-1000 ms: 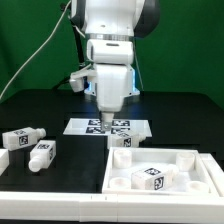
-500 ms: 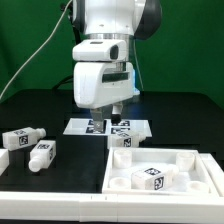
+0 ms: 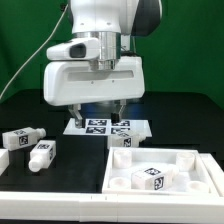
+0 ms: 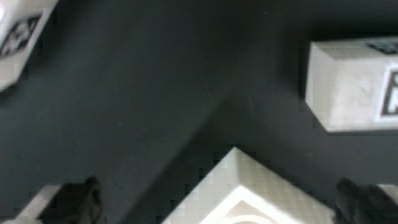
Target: Assemble one leg
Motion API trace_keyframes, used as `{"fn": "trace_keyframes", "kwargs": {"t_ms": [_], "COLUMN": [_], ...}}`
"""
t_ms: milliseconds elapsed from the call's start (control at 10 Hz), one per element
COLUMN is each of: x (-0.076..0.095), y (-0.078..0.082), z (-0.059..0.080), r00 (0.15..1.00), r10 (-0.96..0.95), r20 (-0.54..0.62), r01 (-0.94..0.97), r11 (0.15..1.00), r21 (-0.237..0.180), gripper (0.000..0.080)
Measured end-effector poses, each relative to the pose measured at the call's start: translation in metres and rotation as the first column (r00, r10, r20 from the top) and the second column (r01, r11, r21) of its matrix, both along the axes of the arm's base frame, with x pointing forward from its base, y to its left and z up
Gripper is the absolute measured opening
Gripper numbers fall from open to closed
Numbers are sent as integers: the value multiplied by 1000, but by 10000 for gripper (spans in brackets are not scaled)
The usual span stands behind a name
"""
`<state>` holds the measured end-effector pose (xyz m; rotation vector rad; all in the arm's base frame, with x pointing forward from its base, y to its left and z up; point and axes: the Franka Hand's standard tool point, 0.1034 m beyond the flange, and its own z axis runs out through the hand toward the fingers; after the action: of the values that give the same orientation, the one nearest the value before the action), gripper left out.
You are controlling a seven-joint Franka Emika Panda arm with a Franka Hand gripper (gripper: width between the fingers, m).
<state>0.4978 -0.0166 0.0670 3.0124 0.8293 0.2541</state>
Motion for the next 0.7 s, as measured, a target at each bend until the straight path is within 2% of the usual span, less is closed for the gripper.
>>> {"fn": "trace_keyframes", "kwargs": {"t_ms": [500, 600, 700], "x": [-1, -1, -2], "y": [7, 7, 3], "z": [-1, -1, -1], "r00": [951, 924, 857], "r10": [-309, -381, -513], "r20": [-18, -28, -54], "r01": [309, 382, 516], "r11": [948, 920, 850], "r21": [72, 88, 112], "gripper": [649, 649, 649]}}
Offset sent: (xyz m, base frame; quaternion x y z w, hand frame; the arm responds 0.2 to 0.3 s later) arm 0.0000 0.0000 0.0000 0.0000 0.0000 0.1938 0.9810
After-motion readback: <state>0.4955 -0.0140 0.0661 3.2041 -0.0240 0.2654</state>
